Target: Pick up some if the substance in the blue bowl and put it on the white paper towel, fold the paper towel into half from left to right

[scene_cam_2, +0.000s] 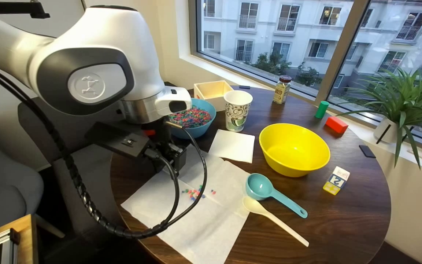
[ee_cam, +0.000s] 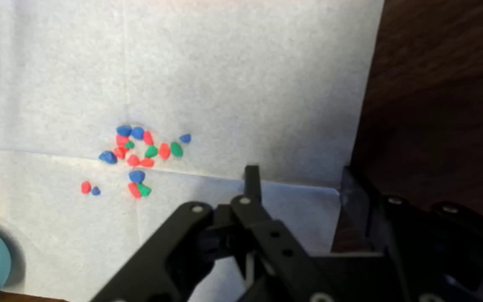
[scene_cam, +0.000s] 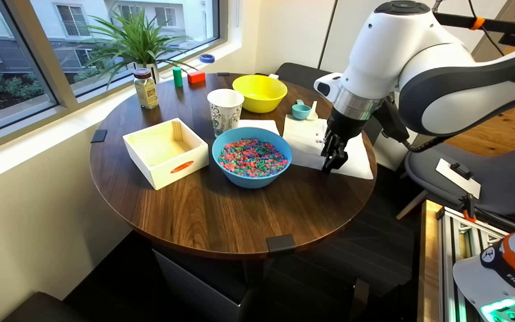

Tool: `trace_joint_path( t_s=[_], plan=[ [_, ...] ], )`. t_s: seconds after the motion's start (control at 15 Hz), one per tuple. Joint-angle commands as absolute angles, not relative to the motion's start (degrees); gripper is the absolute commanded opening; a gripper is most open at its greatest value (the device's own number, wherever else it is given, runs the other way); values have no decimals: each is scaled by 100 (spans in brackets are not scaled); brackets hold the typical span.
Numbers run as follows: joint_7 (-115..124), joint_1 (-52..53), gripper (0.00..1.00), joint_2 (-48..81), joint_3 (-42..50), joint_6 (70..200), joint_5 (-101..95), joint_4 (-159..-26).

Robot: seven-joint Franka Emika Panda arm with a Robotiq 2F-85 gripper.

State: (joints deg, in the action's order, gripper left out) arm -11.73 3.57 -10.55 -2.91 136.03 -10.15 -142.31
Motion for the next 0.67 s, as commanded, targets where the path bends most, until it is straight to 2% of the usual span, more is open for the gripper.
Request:
trace_joint_path(
  t_s=[0.0, 0.6],
  plan=[
    [-1253, 391, 53, -939, -288, 13670, -971, -14162],
    [-1327, 436, 58, -913, -292, 13673, -877, -14096]
  ],
)
